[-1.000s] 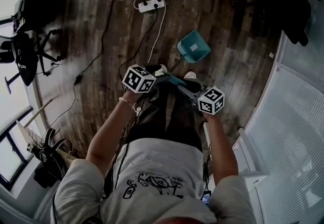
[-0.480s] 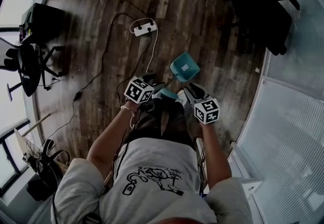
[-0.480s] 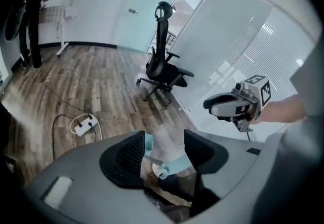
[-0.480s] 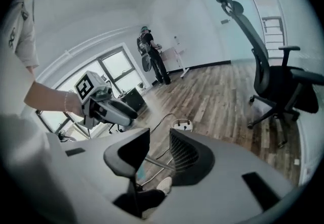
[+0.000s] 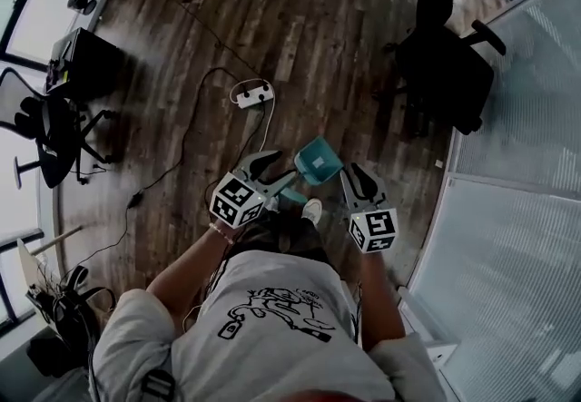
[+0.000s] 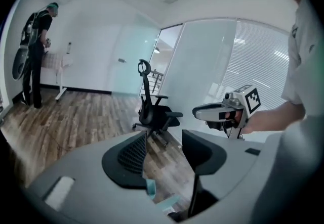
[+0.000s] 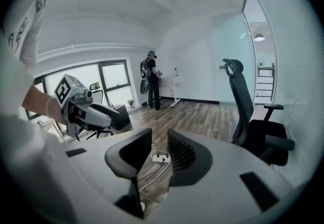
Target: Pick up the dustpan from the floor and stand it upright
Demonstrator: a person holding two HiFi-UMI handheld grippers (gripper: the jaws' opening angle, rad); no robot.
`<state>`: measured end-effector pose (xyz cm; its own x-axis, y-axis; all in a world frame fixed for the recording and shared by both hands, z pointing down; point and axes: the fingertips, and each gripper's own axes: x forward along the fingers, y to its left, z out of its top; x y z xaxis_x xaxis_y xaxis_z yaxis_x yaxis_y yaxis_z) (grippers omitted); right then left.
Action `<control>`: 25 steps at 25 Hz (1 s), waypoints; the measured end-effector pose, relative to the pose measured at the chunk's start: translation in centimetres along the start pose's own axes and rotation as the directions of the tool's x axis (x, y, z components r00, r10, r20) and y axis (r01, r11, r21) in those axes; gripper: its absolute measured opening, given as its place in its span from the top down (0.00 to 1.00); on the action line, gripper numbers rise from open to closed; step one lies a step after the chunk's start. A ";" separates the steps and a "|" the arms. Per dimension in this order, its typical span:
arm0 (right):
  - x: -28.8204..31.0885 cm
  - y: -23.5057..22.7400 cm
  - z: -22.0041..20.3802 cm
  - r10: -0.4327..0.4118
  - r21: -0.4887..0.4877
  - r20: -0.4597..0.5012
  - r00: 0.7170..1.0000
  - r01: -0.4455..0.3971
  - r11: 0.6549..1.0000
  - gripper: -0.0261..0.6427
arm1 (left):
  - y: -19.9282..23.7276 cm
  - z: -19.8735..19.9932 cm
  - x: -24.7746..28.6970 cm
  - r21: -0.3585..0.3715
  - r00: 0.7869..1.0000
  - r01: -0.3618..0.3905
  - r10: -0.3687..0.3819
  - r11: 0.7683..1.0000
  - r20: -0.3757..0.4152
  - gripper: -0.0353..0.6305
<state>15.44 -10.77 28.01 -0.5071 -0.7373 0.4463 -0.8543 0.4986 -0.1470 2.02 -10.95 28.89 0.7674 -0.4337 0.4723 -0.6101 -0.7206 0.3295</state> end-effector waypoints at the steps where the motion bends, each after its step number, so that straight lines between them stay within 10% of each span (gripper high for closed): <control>1: -0.8 0.1 1.7 -0.014 -0.009 0.024 1.000 0.014 1.000 0.83 | -0.6 1.5 -0.7 0.020 1.000 -0.007 0.006 1.000 0.030 0.63; 13: -9.0 2.9 17.4 -0.060 -0.111 0.210 0.976 0.084 0.990 0.88 | -5.6 15.7 -8.0 0.119 0.940 -0.086 0.041 0.989 0.338 0.76; 25: -12.4 6.4 24.3 -0.025 -0.202 0.264 0.964 0.081 0.976 0.91 | -9.1 21.6 -11.8 0.133 0.902 -0.079 0.014 0.988 0.432 0.84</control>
<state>13.45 -9.53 0.06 -0.4977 -0.8438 0.2008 -0.8518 0.5191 0.0706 2.80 -10.93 2.64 0.7686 -0.6349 0.0778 -0.6373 -0.7495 0.1792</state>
